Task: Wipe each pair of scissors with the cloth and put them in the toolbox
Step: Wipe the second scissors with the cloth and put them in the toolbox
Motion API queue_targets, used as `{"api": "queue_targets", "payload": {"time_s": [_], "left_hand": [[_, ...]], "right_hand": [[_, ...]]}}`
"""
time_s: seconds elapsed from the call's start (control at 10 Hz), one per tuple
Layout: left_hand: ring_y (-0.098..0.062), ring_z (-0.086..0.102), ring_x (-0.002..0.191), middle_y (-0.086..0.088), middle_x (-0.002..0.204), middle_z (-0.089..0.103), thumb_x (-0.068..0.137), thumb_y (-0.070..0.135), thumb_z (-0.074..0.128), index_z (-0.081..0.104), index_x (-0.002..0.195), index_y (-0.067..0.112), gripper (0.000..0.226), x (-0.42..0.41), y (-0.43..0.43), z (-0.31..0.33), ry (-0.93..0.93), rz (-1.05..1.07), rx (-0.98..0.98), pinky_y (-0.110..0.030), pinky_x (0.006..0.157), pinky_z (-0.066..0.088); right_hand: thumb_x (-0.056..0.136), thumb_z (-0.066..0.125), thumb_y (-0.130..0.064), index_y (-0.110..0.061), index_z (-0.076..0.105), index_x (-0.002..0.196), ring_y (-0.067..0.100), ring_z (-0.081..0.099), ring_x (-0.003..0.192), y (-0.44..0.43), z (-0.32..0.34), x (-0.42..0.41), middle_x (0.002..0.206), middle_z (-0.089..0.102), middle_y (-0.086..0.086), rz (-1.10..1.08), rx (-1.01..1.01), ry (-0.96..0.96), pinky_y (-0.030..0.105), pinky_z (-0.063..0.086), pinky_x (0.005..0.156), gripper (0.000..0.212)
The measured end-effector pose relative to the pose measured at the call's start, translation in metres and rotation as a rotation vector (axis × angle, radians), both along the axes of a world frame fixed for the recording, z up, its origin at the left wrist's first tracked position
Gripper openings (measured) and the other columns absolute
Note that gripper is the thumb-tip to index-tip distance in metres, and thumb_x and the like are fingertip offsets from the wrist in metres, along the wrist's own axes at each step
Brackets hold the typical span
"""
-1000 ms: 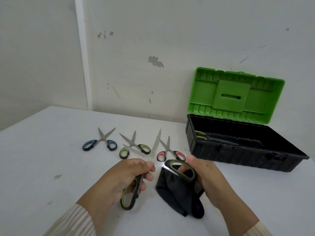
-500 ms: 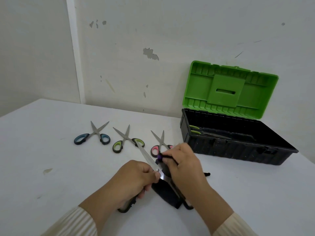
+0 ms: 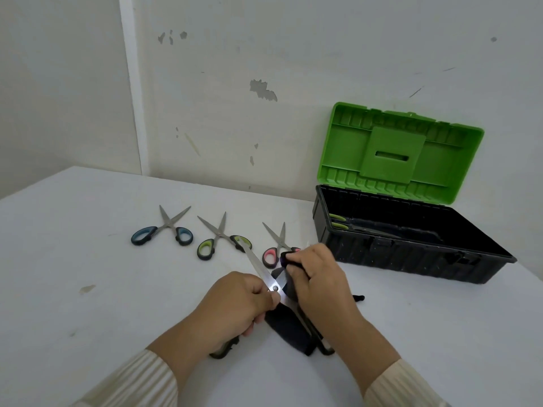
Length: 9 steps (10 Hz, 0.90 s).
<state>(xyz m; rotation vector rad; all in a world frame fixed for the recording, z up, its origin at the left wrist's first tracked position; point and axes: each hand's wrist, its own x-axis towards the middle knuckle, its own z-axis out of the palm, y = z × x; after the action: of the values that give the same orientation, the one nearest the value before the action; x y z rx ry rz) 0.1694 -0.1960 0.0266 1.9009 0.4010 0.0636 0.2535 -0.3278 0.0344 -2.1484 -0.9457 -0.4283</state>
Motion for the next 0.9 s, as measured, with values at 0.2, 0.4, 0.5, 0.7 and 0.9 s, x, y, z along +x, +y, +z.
{"api": "queue_targets", "payload": {"time_s": [0.2,0.4,0.5,0.7,0.9], "left_hand": [[-0.017,0.044,0.038,-0.004,0.051,0.057,0.083,0.031,0.065,0.059,0.055,0.013,0.034,-0.001,0.003,0.003,0.006,-0.025,0.034,-0.023,0.041,0.036],[-0.012,0.043,0.036,0.003,0.047,0.055,0.084,0.029,0.065,0.064,0.064,0.010,0.028,-0.002,0.002,0.007,0.049,-0.082,0.011,-0.025,0.045,0.037],[-0.014,0.042,0.036,0.001,0.048,0.055,0.085,0.028,0.066,0.066,0.065,0.009,0.027,-0.001,0.004,0.009,0.051,-0.056,-0.008,-0.024,0.044,0.036],[-0.013,0.043,0.035,0.002,0.046,0.054,0.084,0.029,0.064,0.058,0.054,0.015,0.034,-0.004,0.002,0.008,0.032,-0.050,0.049,-0.023,0.043,0.036],[-0.015,0.044,0.036,-0.002,0.048,0.054,0.084,0.032,0.064,0.057,0.054,0.014,0.036,-0.004,0.003,0.008,0.039,-0.048,0.063,-0.025,0.045,0.038]], "right_hand": [[0.086,0.057,-0.011,-0.010,0.065,0.103,-0.007,0.047,0.084,-0.001,-0.005,-0.008,0.097,0.051,0.001,0.109,-0.044,-0.039,-0.001,0.033,0.075,0.018],[0.082,0.063,-0.010,-0.015,0.068,0.095,0.006,0.052,0.085,-0.032,0.014,0.031,0.090,0.055,-0.003,-0.309,0.170,-0.042,-0.007,0.028,0.075,0.015],[0.079,0.067,-0.011,-0.017,0.070,0.093,-0.008,0.047,0.082,-0.034,0.018,0.021,0.086,0.057,-0.005,-0.220,0.217,-0.090,-0.004,0.031,0.076,0.015],[0.082,0.059,-0.023,-0.015,0.070,0.097,-0.001,0.051,0.080,-0.005,-0.006,0.000,0.087,0.058,0.000,0.143,-0.007,-0.015,0.001,0.038,0.075,0.020],[0.079,0.062,-0.015,-0.014,0.071,0.094,0.003,0.054,0.082,-0.004,-0.007,-0.002,0.084,0.058,-0.001,0.144,0.039,0.029,0.002,0.039,0.075,0.018]]}}
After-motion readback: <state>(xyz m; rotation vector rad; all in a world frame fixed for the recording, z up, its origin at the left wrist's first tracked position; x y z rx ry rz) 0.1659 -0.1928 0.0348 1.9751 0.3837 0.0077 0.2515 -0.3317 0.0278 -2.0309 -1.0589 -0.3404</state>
